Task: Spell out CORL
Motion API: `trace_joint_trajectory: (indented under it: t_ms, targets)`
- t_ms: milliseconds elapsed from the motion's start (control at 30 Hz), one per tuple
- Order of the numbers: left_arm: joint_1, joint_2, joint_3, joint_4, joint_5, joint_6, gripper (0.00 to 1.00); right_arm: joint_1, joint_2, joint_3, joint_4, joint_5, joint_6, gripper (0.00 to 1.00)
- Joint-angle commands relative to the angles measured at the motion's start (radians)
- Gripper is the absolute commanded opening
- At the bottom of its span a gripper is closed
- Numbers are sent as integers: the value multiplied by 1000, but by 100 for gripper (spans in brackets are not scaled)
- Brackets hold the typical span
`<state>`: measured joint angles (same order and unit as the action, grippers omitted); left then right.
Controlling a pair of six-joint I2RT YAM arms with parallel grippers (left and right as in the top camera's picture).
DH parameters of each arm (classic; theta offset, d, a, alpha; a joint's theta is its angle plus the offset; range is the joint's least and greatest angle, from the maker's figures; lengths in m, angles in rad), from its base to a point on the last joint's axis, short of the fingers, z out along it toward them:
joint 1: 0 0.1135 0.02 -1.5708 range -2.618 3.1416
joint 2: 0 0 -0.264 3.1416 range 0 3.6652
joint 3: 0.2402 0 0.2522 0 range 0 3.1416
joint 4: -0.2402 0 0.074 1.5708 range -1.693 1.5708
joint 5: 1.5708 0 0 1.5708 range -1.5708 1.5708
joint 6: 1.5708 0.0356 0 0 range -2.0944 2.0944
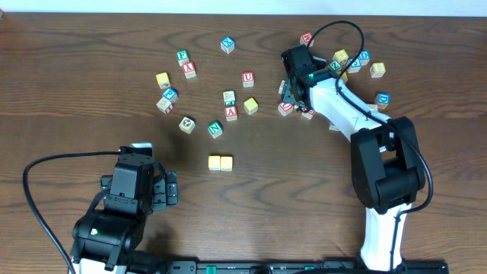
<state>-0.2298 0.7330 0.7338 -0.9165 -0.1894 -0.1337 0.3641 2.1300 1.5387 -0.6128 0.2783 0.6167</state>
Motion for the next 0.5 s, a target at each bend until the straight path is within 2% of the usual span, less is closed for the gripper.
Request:
trace_joint_trajectory:
  t_ms: [0, 467]
  targets:
    - [4, 0, 2, -3, -2, -10, 99, 4, 3, 17, -9, -1, -4, 69]
    - [4, 0, 2, -3, -2, -10, 99, 4, 4, 16, -34, -1, 12, 68]
